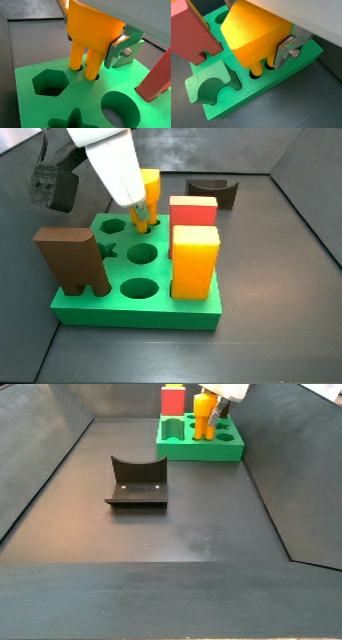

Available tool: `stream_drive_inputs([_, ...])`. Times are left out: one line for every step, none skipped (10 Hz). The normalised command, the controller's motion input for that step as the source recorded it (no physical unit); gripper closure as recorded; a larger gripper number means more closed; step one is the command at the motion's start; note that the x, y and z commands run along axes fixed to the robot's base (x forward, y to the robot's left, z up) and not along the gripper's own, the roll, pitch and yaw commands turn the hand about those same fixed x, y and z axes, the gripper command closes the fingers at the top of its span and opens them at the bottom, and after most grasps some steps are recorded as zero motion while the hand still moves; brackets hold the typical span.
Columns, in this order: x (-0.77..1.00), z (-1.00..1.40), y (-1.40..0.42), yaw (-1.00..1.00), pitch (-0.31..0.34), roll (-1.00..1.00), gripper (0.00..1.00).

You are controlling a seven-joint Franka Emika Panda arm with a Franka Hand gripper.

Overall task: Pick up the 3 prong object. Move up. Place the 3 prong object on the fixture. Regrasp the 3 prong object. Move to above the board. Insert the 3 prong object.
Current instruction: Insert the 3 prong object.

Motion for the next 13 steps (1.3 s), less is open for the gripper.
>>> stream_drive_inputs([0.19,-0.2,0.0,0.02,0.049,0.0,1.0])
stream_drive_inputs([0.28,-0.24,-0.05,0.0,0.0,-0.05,1.0])
stream_drive_inputs([0.29,-0.26,-0.01,0.0,0.0,0.0,1.0])
stream_drive_inputs([0.29,-0.18,0.0,0.0,0.0,0.0,1.0])
stream_drive_inputs([0.26,-0.12,0.0,-0.19,0.04,-0.01,1.0])
stream_drive_inputs([0.0,-0.16,0.0,-0.29,0.0,0.0,1.0])
stream_drive_inputs([-0.05,-0.21,0.05,-0.54,0.006,0.0,1.0])
stream_drive_inputs([-0.09,-0.23,0.03,-0.9,0.011,0.0,1.0])
stream_drive_inputs([-0.17,-0.29,0.0,-0.95,0.0,0.0,1.0])
stream_drive_inputs([-0.27,-0.36,0.0,-0.79,-0.066,-0.02,1.0])
stream_drive_inputs([-0.13,-0.36,0.0,-0.46,-0.031,-0.02,1.0])
stream_drive_inputs([0.09,-0.28,0.03,-0.25,0.001,-0.04,1.0])
stream_drive_inputs([0.25,-0.06,0.07,-0.17,0.0,-0.05,1.0])
